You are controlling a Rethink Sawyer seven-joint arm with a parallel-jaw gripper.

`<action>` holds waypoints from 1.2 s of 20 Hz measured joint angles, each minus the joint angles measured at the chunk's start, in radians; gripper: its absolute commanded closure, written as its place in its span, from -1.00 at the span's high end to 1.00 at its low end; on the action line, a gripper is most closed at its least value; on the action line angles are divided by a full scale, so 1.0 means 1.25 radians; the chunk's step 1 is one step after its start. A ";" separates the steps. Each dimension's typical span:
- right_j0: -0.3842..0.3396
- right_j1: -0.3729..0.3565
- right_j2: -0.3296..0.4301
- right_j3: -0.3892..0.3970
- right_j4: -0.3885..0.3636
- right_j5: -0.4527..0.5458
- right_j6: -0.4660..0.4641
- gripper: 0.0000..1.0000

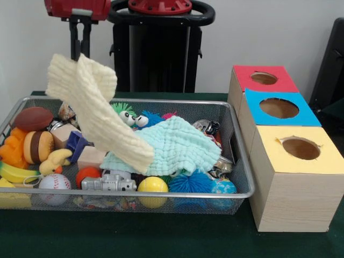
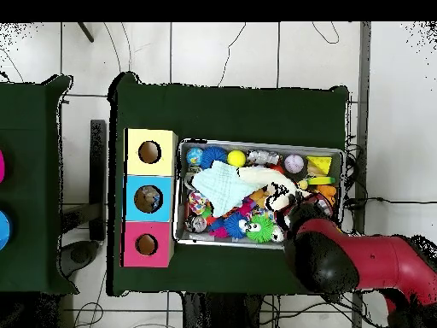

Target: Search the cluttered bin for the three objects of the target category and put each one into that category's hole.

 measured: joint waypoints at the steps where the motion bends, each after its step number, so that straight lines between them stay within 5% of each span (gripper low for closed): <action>1: 0.002 0.011 -0.009 -0.006 -0.013 0.000 0.000 -1.00; 14: 0.026 0.160 -0.104 -0.072 -0.134 -0.027 0.000 -1.00; 24: 0.069 0.191 -0.147 -0.091 -0.157 -0.032 0.000 -1.00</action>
